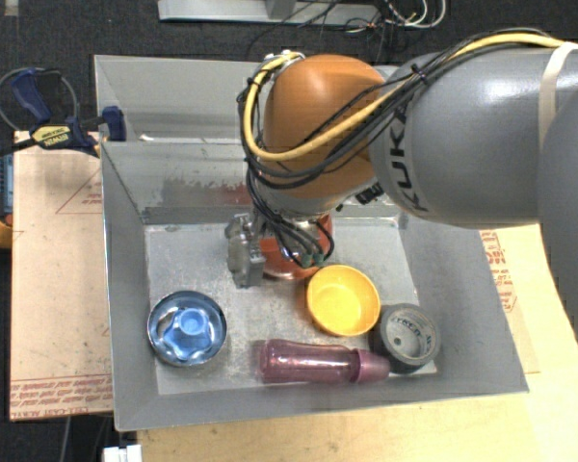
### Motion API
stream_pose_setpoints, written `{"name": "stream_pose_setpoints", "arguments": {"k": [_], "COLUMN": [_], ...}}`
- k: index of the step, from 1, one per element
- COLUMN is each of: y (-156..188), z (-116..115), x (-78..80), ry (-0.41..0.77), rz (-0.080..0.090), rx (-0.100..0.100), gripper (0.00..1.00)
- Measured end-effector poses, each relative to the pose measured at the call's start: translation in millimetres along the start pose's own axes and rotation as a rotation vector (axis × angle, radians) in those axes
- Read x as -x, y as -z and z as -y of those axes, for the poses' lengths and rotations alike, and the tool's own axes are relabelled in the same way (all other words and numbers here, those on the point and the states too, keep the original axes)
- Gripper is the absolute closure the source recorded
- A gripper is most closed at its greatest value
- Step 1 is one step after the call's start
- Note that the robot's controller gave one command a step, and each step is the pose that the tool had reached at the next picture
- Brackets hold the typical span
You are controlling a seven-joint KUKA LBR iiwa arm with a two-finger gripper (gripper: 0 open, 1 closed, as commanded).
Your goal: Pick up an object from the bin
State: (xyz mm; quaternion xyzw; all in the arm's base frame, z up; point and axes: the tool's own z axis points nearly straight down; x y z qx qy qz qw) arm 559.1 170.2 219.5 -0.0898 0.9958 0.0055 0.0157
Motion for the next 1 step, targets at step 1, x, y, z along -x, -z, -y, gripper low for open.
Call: {"name": "stream_pose_setpoints", "arguments": {"k": [1], "y": [-0.7], "z": [38.1], "x": [-4.4], "ry": [-0.373], "rz": [0.000], "rx": [-0.001], "gripper": [1.00]}}
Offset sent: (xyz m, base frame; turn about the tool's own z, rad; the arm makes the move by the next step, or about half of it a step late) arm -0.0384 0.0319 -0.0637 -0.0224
